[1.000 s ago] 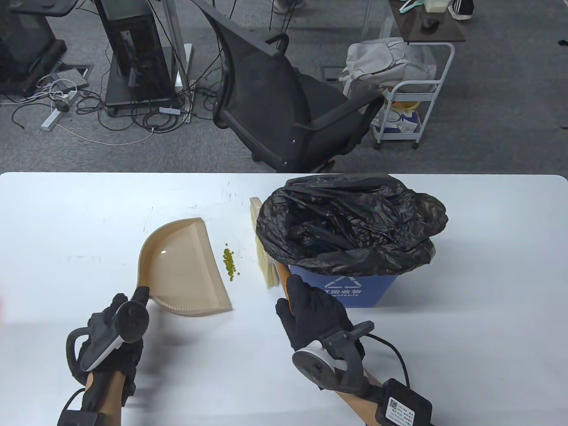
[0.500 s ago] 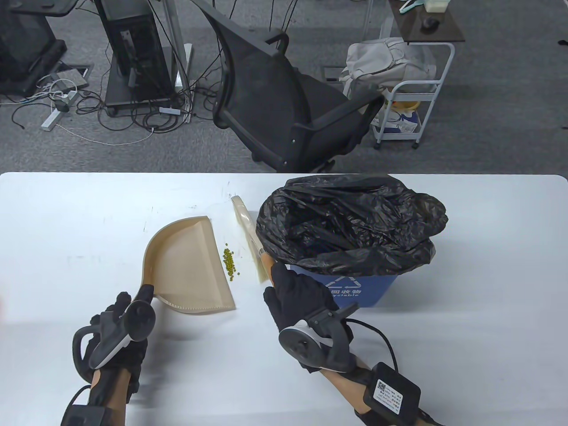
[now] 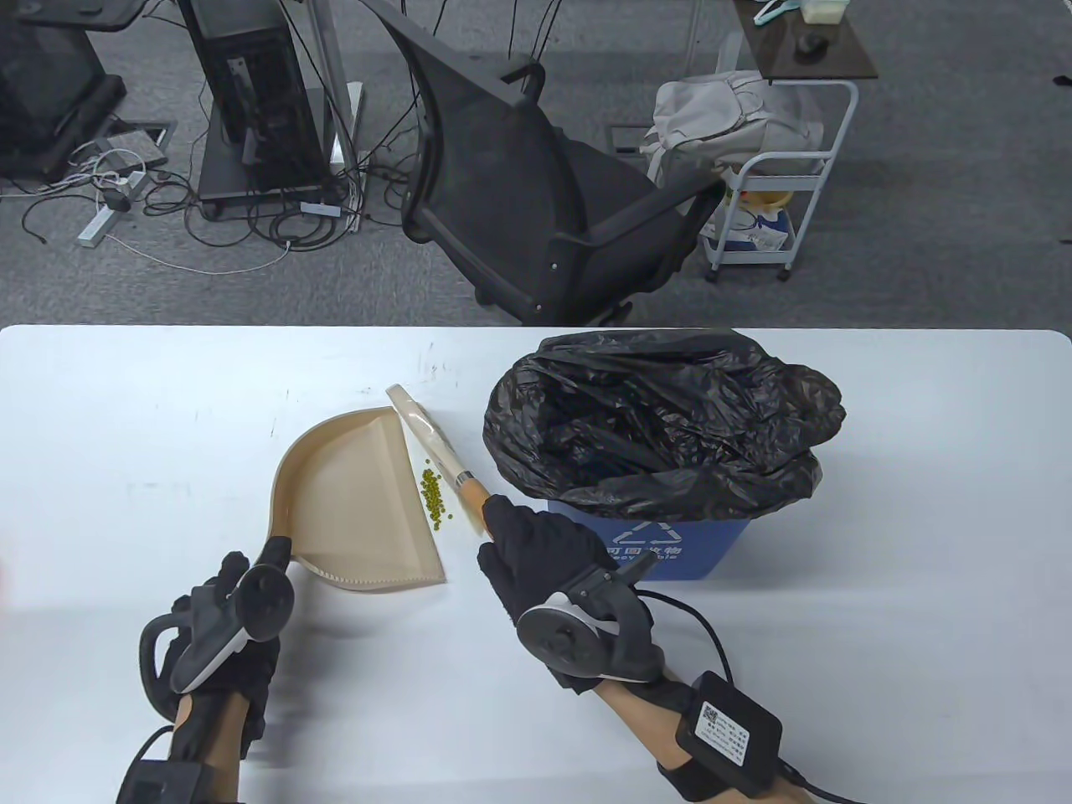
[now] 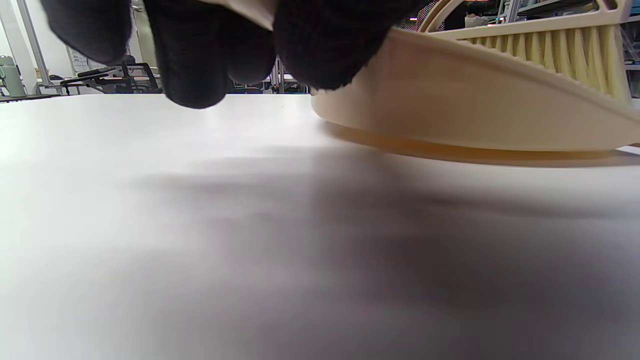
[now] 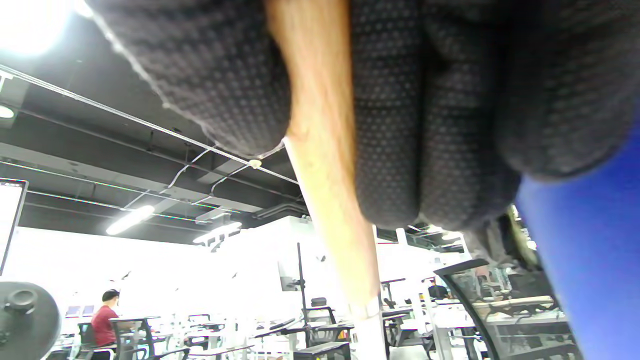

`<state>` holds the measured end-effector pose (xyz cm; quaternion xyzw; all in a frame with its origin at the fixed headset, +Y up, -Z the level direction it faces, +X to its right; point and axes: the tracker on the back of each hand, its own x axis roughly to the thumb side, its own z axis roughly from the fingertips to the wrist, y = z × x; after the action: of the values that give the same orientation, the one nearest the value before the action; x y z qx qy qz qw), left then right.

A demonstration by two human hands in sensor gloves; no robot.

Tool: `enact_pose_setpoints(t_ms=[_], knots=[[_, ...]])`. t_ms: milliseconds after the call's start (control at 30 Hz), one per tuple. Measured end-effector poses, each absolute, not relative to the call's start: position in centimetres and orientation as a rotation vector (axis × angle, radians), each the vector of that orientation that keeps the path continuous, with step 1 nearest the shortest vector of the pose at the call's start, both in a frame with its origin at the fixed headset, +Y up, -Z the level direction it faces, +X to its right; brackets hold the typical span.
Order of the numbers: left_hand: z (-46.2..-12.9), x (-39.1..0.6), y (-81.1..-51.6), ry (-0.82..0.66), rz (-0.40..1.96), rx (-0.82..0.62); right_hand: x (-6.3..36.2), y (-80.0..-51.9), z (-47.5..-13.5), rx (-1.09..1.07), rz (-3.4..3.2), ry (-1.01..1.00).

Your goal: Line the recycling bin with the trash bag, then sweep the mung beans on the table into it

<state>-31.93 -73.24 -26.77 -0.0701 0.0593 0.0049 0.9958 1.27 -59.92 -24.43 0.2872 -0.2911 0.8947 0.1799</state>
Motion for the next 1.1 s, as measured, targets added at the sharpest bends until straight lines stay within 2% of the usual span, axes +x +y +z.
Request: enact_pose_setpoints(t_ms=[467,633,833,1100], knots=[[-26.8,-31.9,-73.3,0.125,0.011,-0.151,0.7,-60.2,-24.5,0.994,2.392,-0.848],[-26.9,-31.9,-73.3,0.128,0.016,-0.154,0.9,-59.3,-23.5,1.015,2.362,-0.93],[-27.0,-32.0,-73.3,0.132,0.021,-0.156,1.5,-58.3,-22.6,0.933,2.469,-0.982],[-27.1,-32.2,-73.3,0.136,0.026,-0.159,1.6,-59.7,-23.0,0.807,2.595,-0.957]])
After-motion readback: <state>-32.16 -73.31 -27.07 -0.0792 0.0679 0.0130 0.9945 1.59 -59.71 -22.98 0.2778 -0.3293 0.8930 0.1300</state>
